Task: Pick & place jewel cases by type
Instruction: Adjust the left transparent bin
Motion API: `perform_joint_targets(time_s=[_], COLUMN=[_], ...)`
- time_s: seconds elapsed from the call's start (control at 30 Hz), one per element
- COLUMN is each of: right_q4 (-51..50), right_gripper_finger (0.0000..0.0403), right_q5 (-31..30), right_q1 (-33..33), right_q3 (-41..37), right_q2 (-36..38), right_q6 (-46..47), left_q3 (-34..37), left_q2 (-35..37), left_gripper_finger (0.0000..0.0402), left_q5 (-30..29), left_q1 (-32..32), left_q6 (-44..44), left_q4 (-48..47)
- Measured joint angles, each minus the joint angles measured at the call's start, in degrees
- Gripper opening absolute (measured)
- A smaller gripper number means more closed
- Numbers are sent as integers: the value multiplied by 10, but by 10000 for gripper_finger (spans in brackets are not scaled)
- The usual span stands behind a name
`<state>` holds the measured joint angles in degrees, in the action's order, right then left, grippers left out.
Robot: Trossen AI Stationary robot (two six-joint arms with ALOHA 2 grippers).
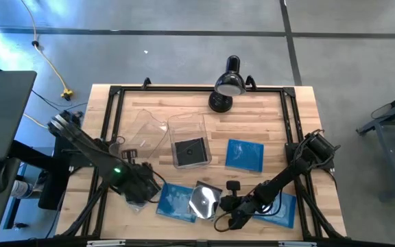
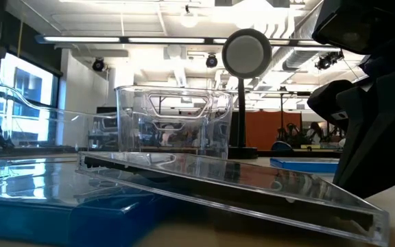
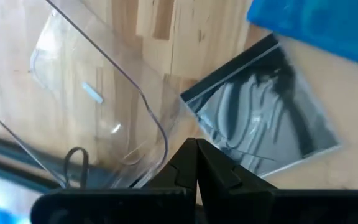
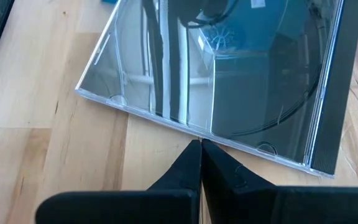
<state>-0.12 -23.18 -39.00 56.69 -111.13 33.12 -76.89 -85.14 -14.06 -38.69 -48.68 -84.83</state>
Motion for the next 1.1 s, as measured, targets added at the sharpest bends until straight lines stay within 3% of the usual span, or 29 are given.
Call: perform_joint_targets(time_s=[0.23,0.43,0.53,0.7,0.9,1.1], right_q4=[2,5,5,6,6,5], right_gripper_finger=[0,0,0,0,0,0], right_q5=[0,1,0,0,1,1], right_q1=[0,0,0,0,0,0], right_q3=[0,0,0,0,0,0], right_q2=[0,0,0,0,0,0], right_q6=[-1,7,11,10,9,9], left_q3=[68,109,120,121,121,121], left_q2=[108,125,122,115,115,115], left_gripper_finger=[0,0,0,0,5,59], left_q5=[18,60,76,41,41,6], left_q1=[1,1,1,1,0,1], left_q6=[-53,-57,-24,3,113,140], left_q4=[11,-6,-5,-7,11,38])
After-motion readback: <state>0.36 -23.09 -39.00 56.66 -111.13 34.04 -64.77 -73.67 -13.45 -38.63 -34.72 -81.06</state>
